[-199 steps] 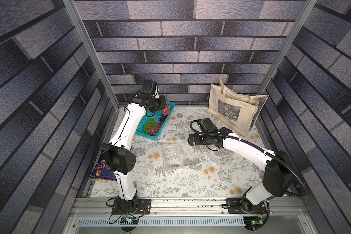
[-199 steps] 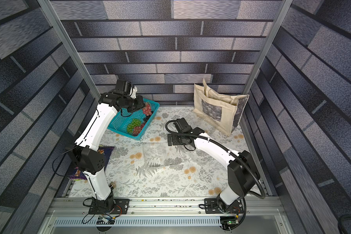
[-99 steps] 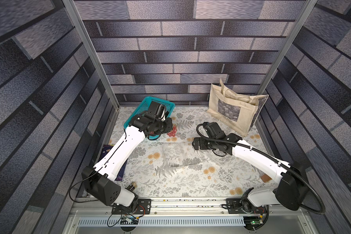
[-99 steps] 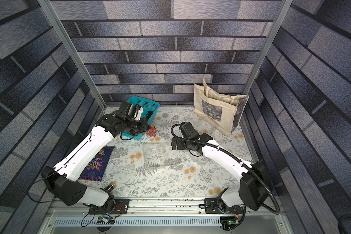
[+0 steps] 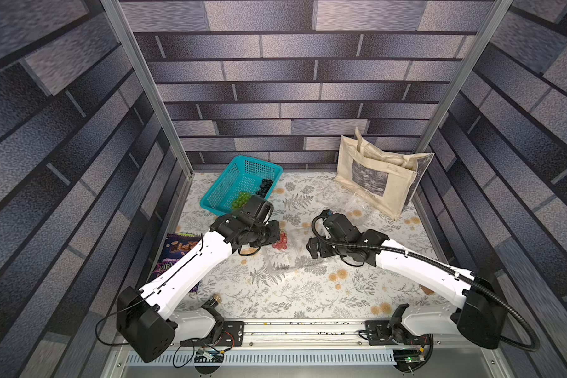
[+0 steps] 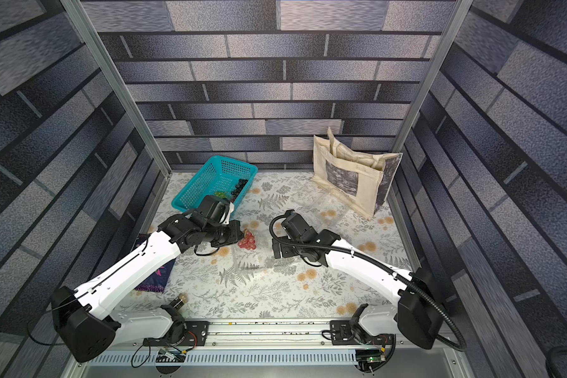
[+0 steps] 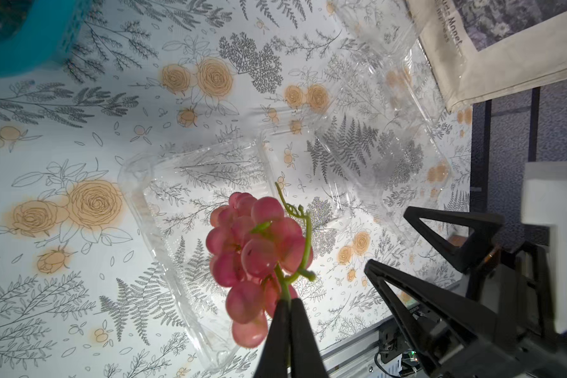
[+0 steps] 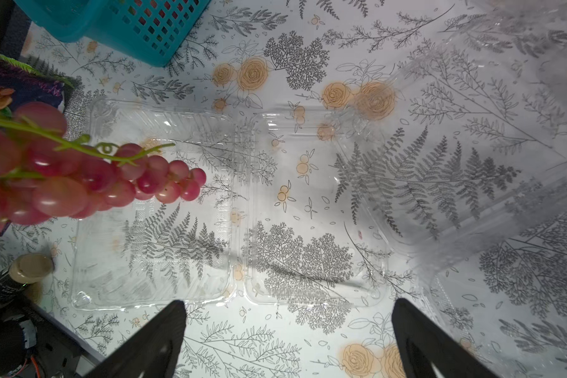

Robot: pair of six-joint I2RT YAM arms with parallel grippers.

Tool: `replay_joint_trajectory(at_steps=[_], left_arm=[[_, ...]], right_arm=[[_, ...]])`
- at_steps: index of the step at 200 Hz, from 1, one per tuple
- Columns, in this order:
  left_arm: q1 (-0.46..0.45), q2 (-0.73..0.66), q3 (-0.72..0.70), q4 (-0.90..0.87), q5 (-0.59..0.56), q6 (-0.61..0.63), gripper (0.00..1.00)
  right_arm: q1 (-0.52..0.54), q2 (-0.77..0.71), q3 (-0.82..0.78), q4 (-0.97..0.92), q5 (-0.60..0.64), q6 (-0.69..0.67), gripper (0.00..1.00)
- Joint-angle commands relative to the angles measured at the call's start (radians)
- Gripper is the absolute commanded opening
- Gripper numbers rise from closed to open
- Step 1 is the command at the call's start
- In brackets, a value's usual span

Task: Pack grapes into containers
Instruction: Place the grape into the packing box.

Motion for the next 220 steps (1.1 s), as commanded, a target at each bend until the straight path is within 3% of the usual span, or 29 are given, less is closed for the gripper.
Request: replay_joint_trajectory(at_steps=[1,90,182,220], left_arm=[[-0.007,-0.023,-0.068,0.077,-0.020,-0.044,0.00],[0.023,0.075,-0.221,0.243,-0.011,-0.073,0.00],[0.050,0.162,-0.223,0.301,0.010,-0.061,0.00],[0.046,0.164,-0.224,0.314,0.018,-0.063,0.10]], right_arm=[[0.035,-0.048,-0.034,0.056,0.056,0.011,1.00],[0.060,-0.008,-0.015,0.037,0.061,0.040,1.00],[0.067,0.043,-0.002,0.057,0.061,0.057,1.00],[0.068,0.018,-0.007,0.052,0.074,0.059,1.00]])
